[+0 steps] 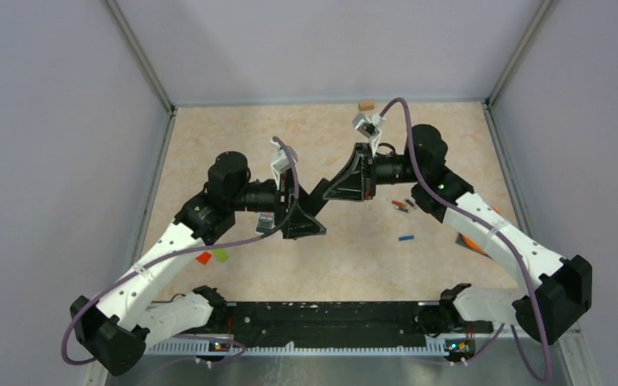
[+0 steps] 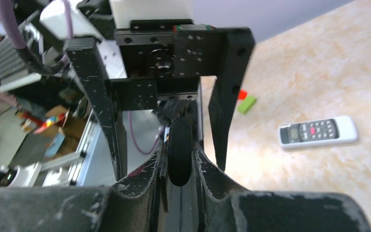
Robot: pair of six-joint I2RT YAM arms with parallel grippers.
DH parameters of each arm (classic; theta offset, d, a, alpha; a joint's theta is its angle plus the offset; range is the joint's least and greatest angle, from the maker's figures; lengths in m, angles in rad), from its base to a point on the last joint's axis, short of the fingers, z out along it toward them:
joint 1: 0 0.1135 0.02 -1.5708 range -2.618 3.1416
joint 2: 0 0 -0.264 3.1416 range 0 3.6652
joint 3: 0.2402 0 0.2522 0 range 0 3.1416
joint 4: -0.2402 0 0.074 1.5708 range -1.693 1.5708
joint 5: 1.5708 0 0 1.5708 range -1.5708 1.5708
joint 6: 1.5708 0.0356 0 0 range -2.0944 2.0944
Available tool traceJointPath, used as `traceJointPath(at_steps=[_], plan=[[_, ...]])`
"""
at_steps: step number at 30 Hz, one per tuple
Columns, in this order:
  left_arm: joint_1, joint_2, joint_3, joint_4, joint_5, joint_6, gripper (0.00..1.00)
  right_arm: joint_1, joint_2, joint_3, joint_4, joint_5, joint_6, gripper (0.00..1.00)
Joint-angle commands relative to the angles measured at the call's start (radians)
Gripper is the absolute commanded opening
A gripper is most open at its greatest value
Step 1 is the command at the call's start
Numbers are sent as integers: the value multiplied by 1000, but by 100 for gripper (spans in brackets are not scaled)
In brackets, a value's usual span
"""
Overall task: Load the batteries into the remote control
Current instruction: Adjust the remote control.
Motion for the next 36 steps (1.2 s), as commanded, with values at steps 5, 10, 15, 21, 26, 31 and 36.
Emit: traceJointPath(at_steps=[5,10,15,21,26,31,36], plan=[[130,-121,105,30,-372,-123,99,-3,-105,-80,260,443,334,0],[239,-90,144,94,-311,-380,99,-2,-166,-228,610,616,637,0],[279,-50,198,136,-313,-534,99,-2,-210,-273,682,771,681,0],[281,-66,74,480,-374,-722,99,7,-193,-382,879,975,811,0],[266,-27,-76,849,-439,-860,99,50,-69,-362,1024,1027,870,0],[244,39,-64,881,-442,-879,99,98,58,-283,1093,1010,869,0],[243,41,-46,821,-436,-874,90,103,119,-297,1131,968,876,0]])
